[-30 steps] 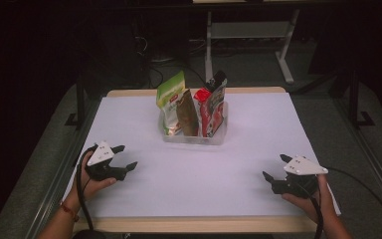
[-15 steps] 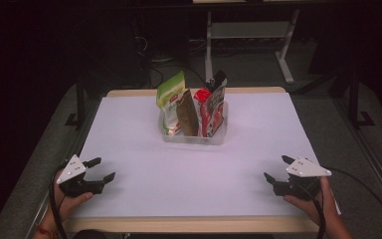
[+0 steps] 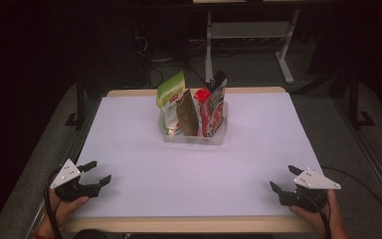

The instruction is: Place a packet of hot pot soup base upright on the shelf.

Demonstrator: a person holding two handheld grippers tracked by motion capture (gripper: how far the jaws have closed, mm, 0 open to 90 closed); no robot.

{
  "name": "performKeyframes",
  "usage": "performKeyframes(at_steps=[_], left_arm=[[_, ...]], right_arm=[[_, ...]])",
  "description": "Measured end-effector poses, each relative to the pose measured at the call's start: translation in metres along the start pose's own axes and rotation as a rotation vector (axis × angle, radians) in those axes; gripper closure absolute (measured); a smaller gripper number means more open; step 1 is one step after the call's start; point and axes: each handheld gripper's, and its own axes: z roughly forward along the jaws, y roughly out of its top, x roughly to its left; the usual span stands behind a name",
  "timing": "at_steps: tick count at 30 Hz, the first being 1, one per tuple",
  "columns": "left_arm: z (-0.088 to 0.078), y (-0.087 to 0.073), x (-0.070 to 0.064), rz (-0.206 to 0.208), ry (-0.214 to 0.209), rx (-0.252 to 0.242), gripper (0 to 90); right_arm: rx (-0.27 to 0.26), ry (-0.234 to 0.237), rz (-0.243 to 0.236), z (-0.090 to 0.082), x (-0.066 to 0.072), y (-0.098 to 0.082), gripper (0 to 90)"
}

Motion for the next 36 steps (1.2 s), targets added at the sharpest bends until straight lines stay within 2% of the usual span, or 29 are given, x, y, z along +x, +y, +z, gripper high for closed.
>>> performKeyframes(at_steps=[1, 6, 10, 12, 17, 33, 36], left_arm=[[0.0, 0.0, -0.001, 0.0, -0.001, 0.002, 22.1], [0.0, 0.0, -0.009, 0.011, -0.003, 0.011, 21.9], [-0.002, 0.002, -0.011, 0.012, 0.007, 0.005, 21.7], [-0.002, 0.001, -0.011, -0.003, 0.003, 0.001, 21.7], [0.0, 0.002, -0.012, -0.001, -0.002, 0.009, 21.6], [0.007, 0.005, -0.019, 0.017, -0.009, 0.026, 20.8], [0.006, 0.005, -0.02, 0.021, -0.012, 0.026, 20.5]], right_arm=[[-0.01, 0.007, 0.015, -0.001, 0.0, 0.0, 19.9], [-0.025, 0.013, 0.003, 0.0, 0.001, 0.004, 19.9], [-0.009, 0.021, -0.014, 0.004, 0.005, 0.004, 20.0], [-0.005, 0.021, -0.016, 0.005, 0.005, 0.004, 20.0], [0.011, 0.025, -0.032, 0.009, 0.006, 0.003, 20.0], [0.021, 0.032, -0.032, 0.012, 0.005, 0.0, 20.0], [0.021, 0.03, -0.013, 0.013, 0.004, 0.001, 19.9]])
